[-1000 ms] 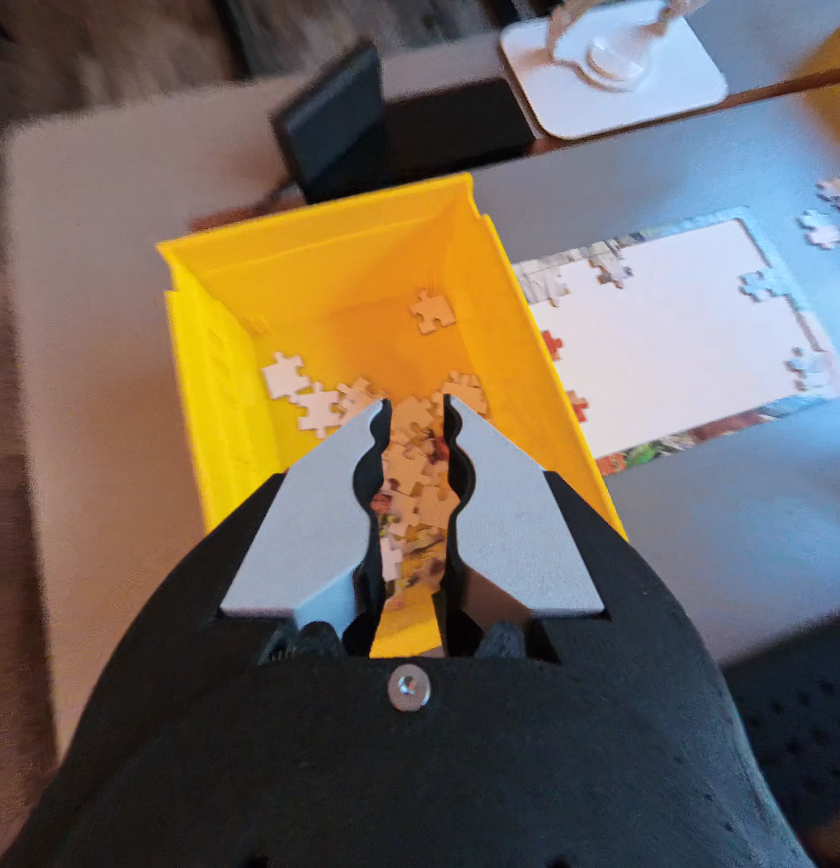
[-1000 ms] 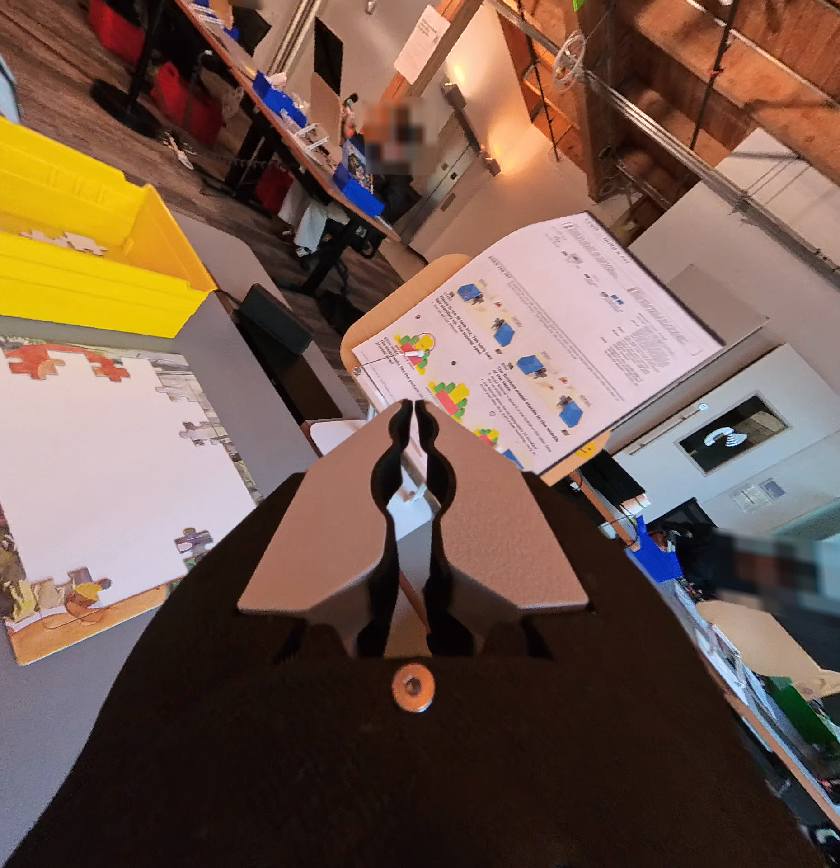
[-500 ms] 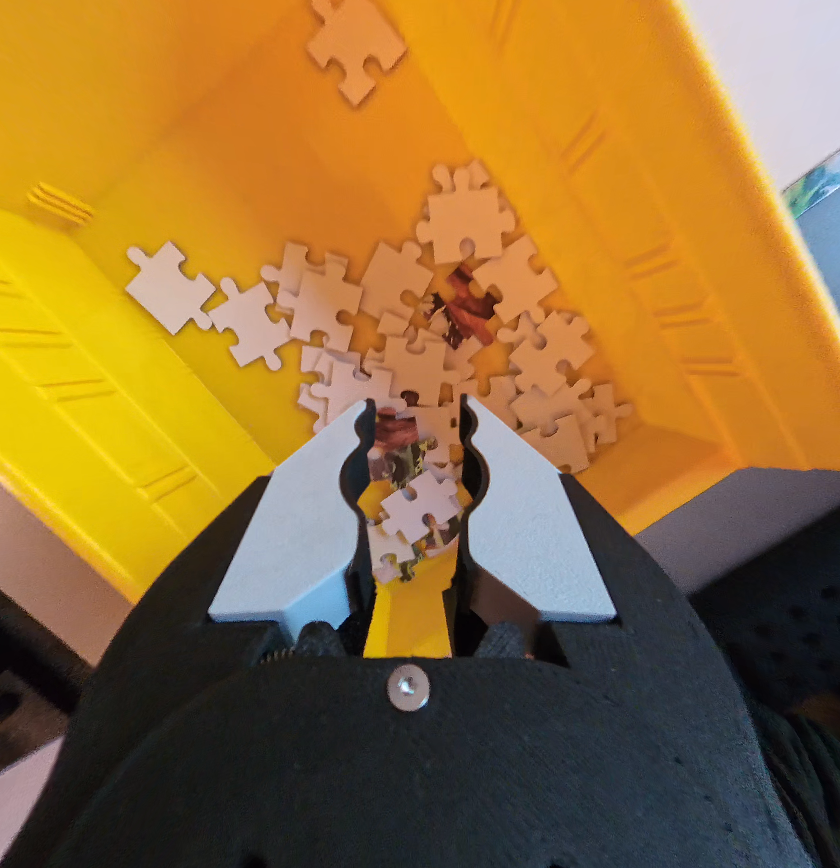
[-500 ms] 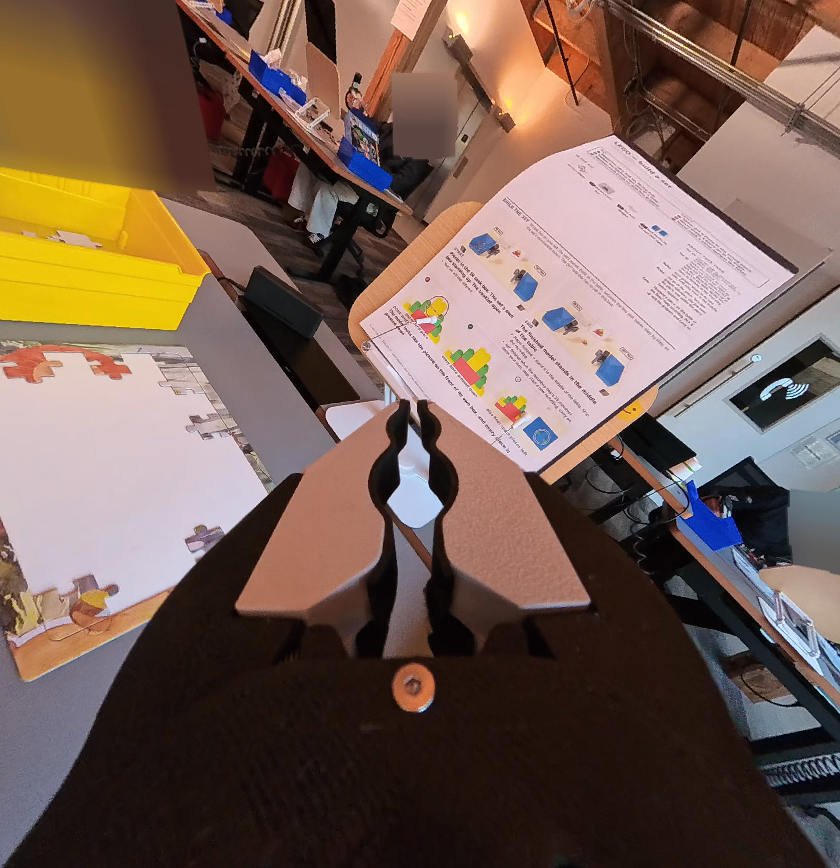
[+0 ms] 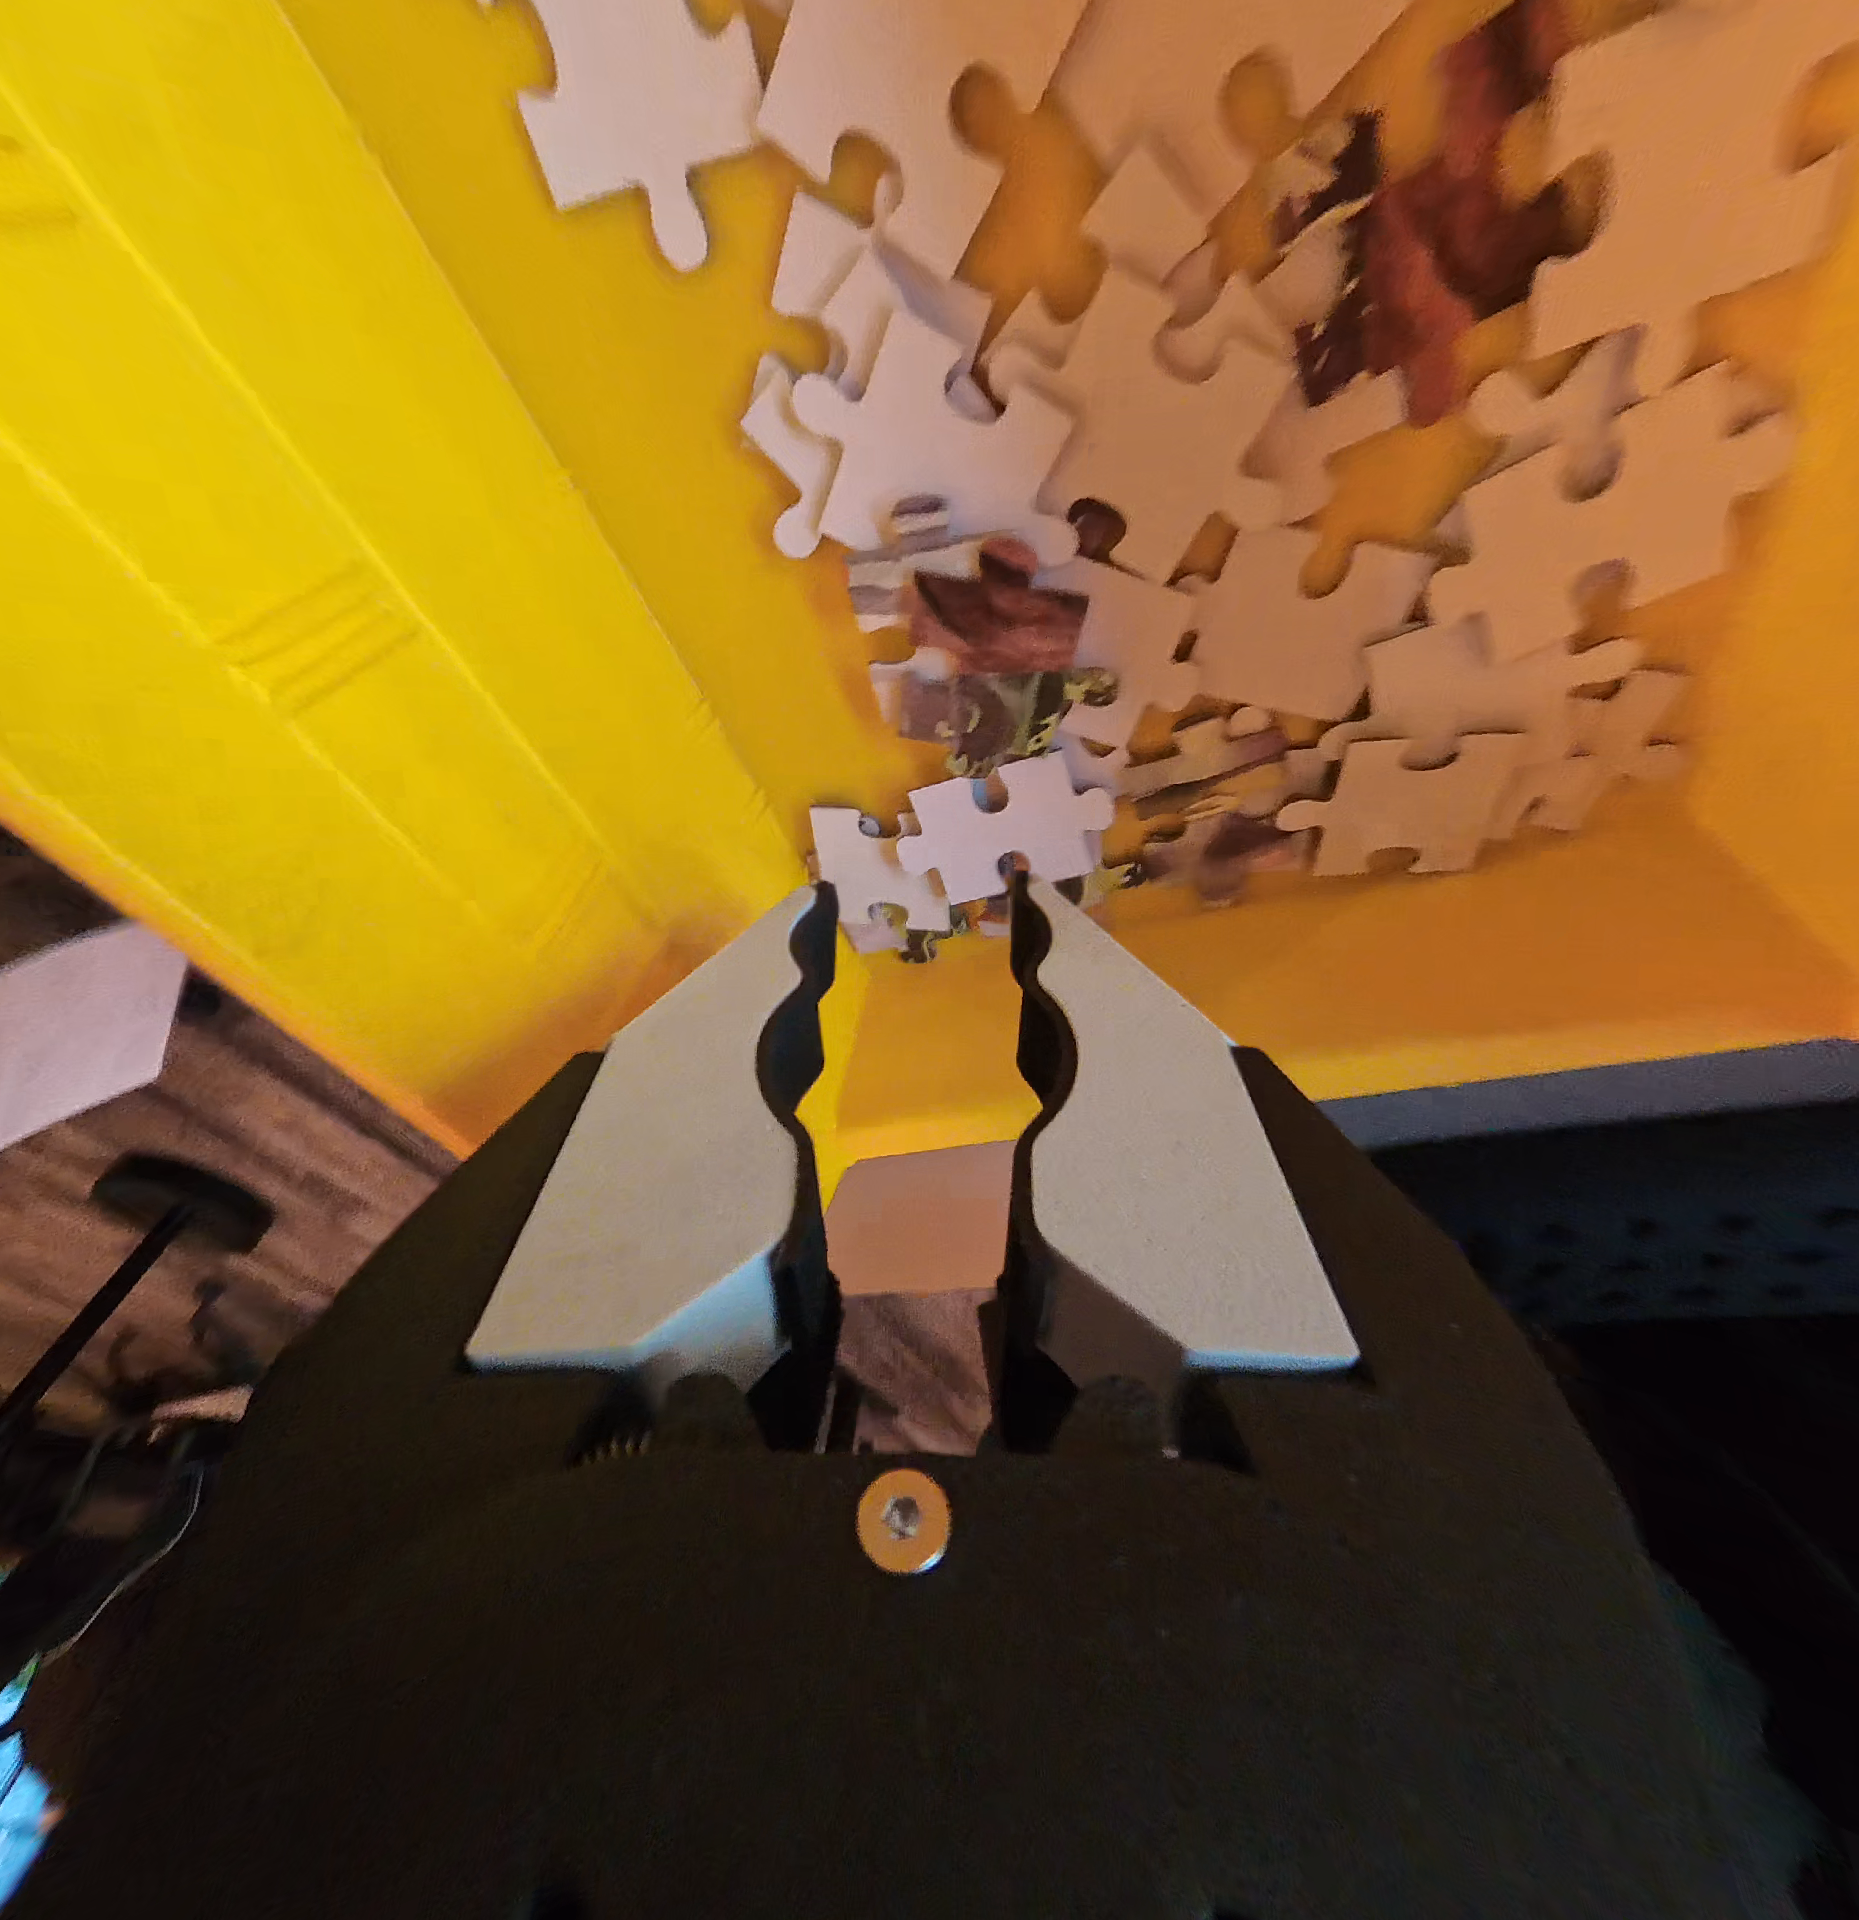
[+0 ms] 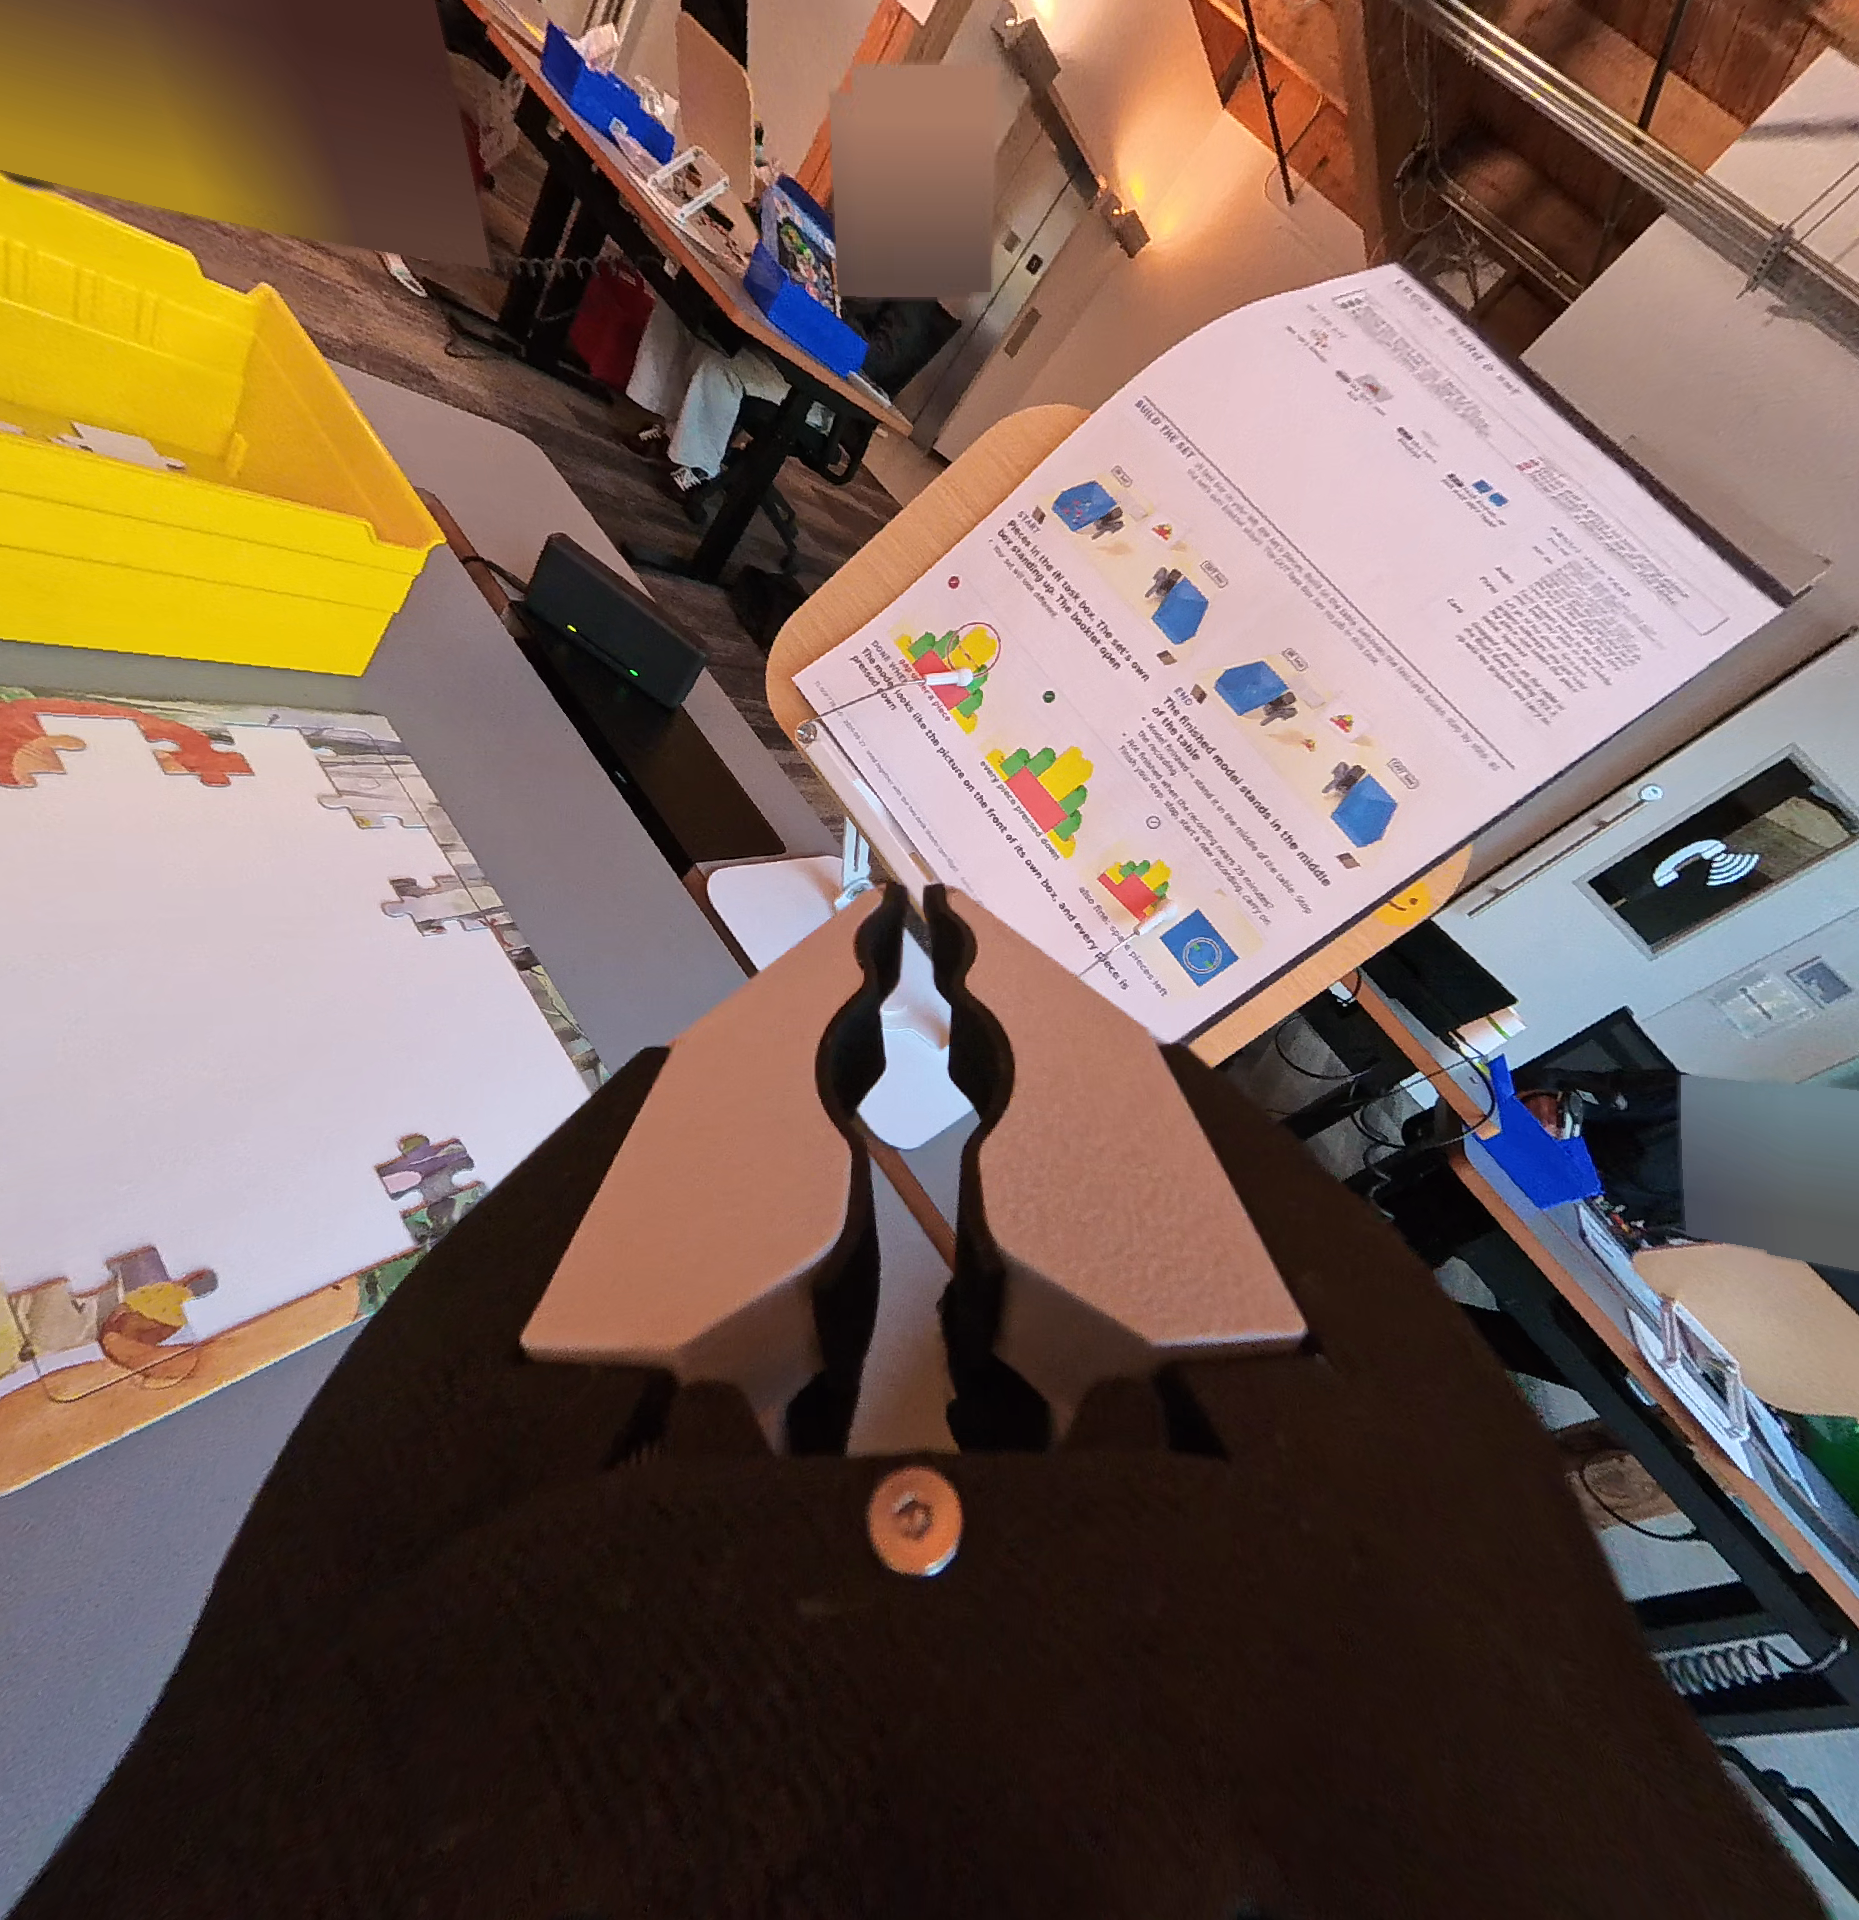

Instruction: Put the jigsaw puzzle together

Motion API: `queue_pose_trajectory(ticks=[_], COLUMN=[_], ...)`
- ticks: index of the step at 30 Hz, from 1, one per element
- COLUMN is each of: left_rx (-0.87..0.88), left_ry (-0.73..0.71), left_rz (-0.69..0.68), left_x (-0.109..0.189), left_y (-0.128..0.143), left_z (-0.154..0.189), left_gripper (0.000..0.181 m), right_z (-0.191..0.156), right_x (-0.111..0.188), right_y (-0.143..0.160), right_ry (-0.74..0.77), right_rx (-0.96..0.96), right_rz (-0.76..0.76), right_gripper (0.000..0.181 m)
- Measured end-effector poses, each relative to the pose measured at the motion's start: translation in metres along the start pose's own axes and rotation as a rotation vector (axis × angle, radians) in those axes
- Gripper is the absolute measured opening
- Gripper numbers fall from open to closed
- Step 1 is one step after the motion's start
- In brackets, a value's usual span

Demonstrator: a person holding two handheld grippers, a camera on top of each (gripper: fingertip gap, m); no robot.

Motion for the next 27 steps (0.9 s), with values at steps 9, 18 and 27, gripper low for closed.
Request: queue_pose_trajectory(ticks=[9, 18, 27], left_rx=[-0.126, -0.240, -0.279], left_ry=[-0.072, -0.016, 0.001], left_rz=[-0.185, -0.182, -0.133], left_x=[-0.024, -0.032, -0.025], left_y=[0.014, 0.008, 0.008], left_z=[0.003, 0.015, 0.017], left_gripper=[0.039, 0.031, 0.012], right_z=[-0.006, -0.009, -0.015], right_x=[-0.004, -0.006, -0.013], right_y=[0.002, 0.001, 0.005], right_ry=[-0.041, -0.060, -0.089], right_rx=[0.032, 0.039, 0.065], right_rz=[-0.010, -0.012, -0.046], right_gripper=[0.004, 0.004, 0.004])
Point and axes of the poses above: each gripper's, where its closed fingertips meet, x back along the fingers, y out of its underside, z = x × y across the jaws, the point moved 4 cm from there along x, back along the fingers, and after that the axes turned 14 degrees about -y, right-handed, at the moved point
